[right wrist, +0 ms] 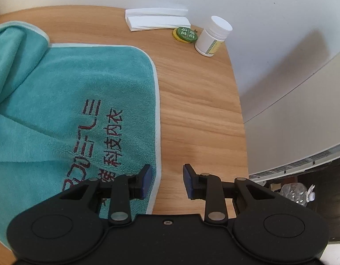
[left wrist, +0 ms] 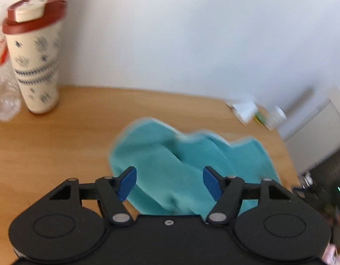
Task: Fold towel
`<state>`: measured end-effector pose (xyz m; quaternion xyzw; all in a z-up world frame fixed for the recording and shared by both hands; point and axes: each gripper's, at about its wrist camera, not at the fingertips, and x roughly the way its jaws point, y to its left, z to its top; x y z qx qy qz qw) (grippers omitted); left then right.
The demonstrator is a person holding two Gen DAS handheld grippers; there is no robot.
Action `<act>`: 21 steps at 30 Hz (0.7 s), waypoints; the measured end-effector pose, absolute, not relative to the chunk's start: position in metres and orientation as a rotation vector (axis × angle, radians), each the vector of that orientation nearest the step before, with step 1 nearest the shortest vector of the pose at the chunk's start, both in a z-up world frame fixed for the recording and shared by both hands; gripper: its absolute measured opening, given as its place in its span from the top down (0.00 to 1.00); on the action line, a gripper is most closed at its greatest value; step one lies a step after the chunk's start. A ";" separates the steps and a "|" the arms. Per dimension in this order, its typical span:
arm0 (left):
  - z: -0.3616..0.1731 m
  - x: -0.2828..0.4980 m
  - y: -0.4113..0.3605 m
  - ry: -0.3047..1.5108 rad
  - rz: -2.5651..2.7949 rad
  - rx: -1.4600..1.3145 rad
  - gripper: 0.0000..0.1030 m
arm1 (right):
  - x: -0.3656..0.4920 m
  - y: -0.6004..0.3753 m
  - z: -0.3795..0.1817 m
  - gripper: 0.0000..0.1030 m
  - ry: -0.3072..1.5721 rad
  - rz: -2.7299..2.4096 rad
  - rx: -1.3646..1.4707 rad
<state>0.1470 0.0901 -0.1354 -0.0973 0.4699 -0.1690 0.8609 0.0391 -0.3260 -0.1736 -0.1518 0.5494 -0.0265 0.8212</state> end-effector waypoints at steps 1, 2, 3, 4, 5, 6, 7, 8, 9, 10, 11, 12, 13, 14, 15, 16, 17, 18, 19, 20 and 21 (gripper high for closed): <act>-0.139 0.156 0.089 0.987 -0.350 -0.189 0.35 | 0.039 -0.324 -0.174 0.70 1.168 -0.056 -0.332; -0.145 0.170 0.087 0.986 -0.346 -0.158 0.35 | 0.039 -0.323 -0.174 0.70 1.171 -0.055 -0.340; -0.149 0.179 0.085 0.986 -0.349 -0.140 0.35 | 0.041 -0.322 -0.174 0.70 1.176 -0.056 -0.341; -0.154 0.187 0.081 0.995 -0.357 -0.116 0.35 | 0.042 -0.322 -0.173 0.70 1.180 -0.057 -0.340; -0.160 0.196 0.076 1.008 -0.367 -0.086 0.35 | 0.043 -0.322 -0.173 0.71 1.184 -0.057 -0.332; -0.164 0.201 0.072 1.015 -0.368 -0.064 0.35 | 0.044 -0.323 -0.173 0.72 1.190 -0.058 -0.322; -0.171 0.206 0.066 1.025 -0.358 -0.026 0.35 | 0.045 -0.323 -0.172 0.72 1.193 -0.059 -0.316; -0.176 0.209 0.062 1.035 -0.355 -0.005 0.35 | 0.044 -0.324 -0.171 0.72 1.193 -0.059 -0.310; -0.179 0.211 0.060 1.044 -0.358 0.004 0.35 | 0.044 -0.324 -0.171 0.72 1.192 -0.059 -0.305; -0.183 0.212 0.059 1.058 -0.369 0.013 0.41 | 0.043 -0.324 -0.171 0.72 1.191 -0.059 -0.303; -0.187 0.213 0.057 1.075 -0.385 0.023 0.57 | 0.042 -0.324 -0.171 0.72 1.188 -0.059 -0.302; -0.190 0.214 0.056 1.091 -0.397 0.032 0.65 | 0.041 -0.324 -0.171 0.72 1.186 -0.061 -0.298; -0.192 0.214 0.053 1.102 -0.401 0.063 0.70 | 0.040 -0.324 -0.171 0.72 1.185 -0.063 -0.294; -0.193 0.213 0.049 1.100 -0.406 0.101 0.70 | 0.040 -0.324 -0.171 0.72 1.183 -0.065 -0.292; -0.194 0.212 0.046 1.098 -0.413 0.123 0.70 | 0.040 -0.324 -0.170 0.72 1.183 -0.065 -0.291; -0.195 0.210 0.043 1.091 -0.422 0.155 0.70 | 0.040 -0.324 -0.170 0.72 1.183 -0.064 -0.292; -0.196 0.209 0.040 1.084 -0.430 0.186 0.70 | 0.040 -0.324 -0.170 0.72 1.186 -0.060 -0.295; -0.197 0.209 0.039 1.079 -0.432 0.203 0.73 | 0.041 -0.324 -0.170 0.72 1.188 -0.056 -0.295; -0.198 0.210 0.039 1.076 -0.428 0.217 0.89 | 0.041 -0.325 -0.169 0.72 1.190 -0.053 -0.292; -0.198 0.211 0.039 1.073 -0.420 0.232 0.94 | 0.041 -0.326 -0.169 0.72 1.192 -0.050 -0.286; -0.197 0.210 0.040 1.074 -0.418 0.234 0.94 | 0.041 -0.328 -0.169 0.72 1.193 -0.045 -0.279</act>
